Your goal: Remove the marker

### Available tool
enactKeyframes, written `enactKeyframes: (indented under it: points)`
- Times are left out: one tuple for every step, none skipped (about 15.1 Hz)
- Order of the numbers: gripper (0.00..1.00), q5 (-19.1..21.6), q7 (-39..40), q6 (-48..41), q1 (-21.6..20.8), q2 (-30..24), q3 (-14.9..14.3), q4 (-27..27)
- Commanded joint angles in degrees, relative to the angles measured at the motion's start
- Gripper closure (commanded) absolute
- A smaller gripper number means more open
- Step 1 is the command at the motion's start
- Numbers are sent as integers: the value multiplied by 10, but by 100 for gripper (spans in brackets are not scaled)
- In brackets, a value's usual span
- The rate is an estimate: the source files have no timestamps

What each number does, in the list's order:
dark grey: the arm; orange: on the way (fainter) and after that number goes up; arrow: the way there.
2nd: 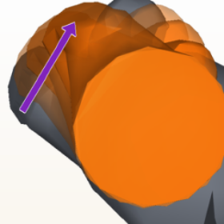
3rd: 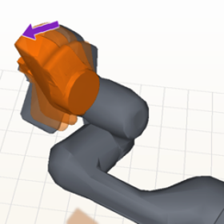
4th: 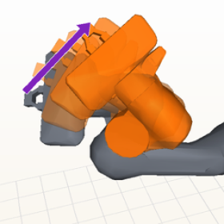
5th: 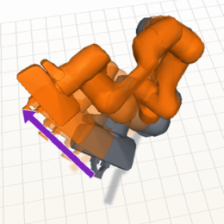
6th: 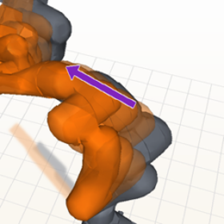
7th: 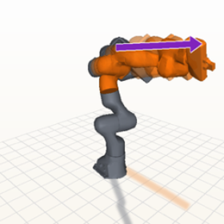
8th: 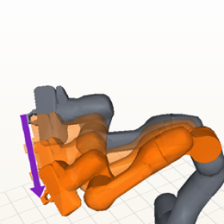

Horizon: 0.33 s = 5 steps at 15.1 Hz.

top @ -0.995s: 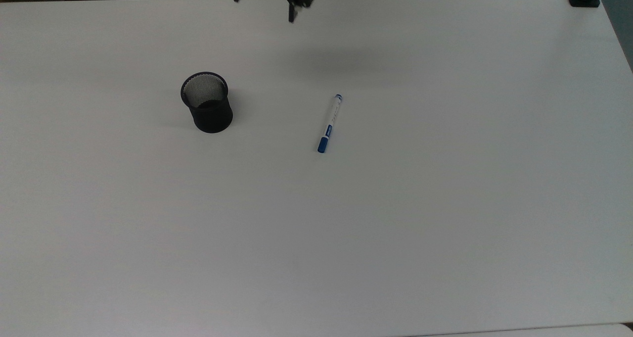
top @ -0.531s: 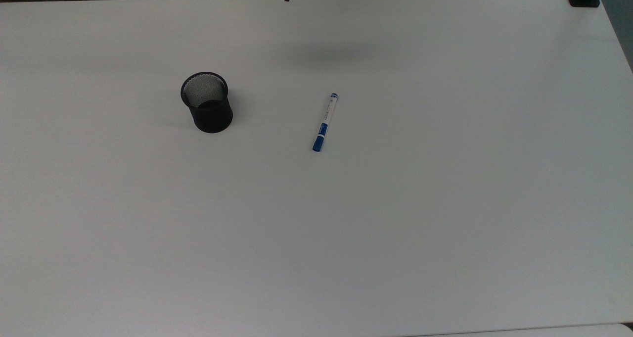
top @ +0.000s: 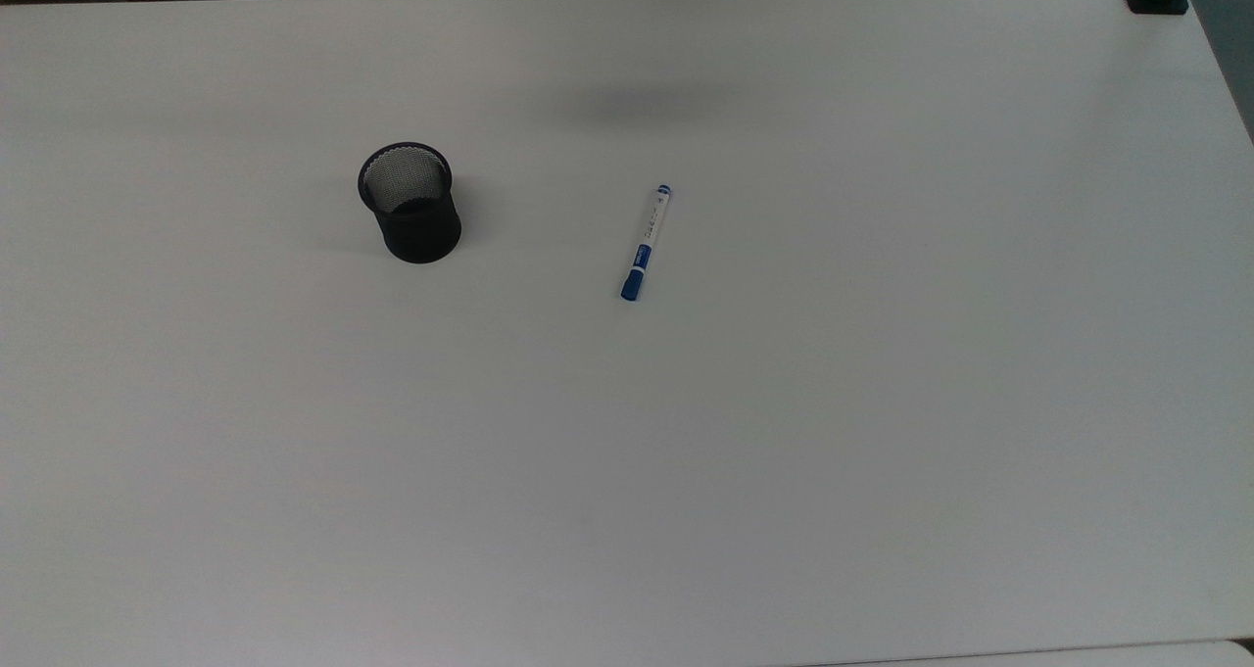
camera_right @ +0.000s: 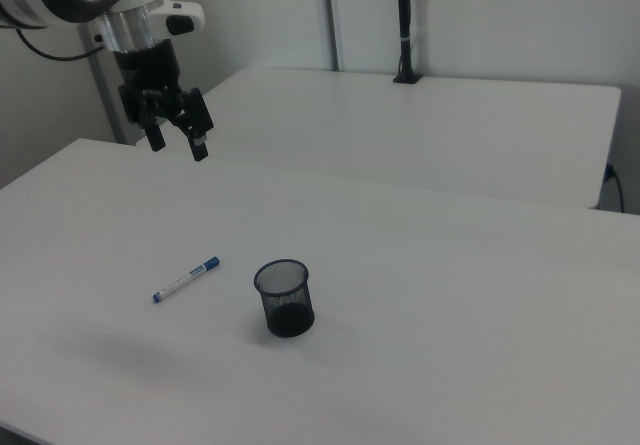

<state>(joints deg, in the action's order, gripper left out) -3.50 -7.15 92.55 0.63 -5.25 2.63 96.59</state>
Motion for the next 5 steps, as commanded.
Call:
enactKeyframes:
  points:
    - [0, 7, 14, 26, 0, -5, -4, 6]
    - [0, 6, 14, 27, -1, -5, -4, 6]
    - [0, 6, 14, 28, -1, -5, -4, 6]
    - [0, 6, 14, 28, -1, -5, -4, 6]
    - [0, 6, 16, 29, -1, -3, -4, 6]
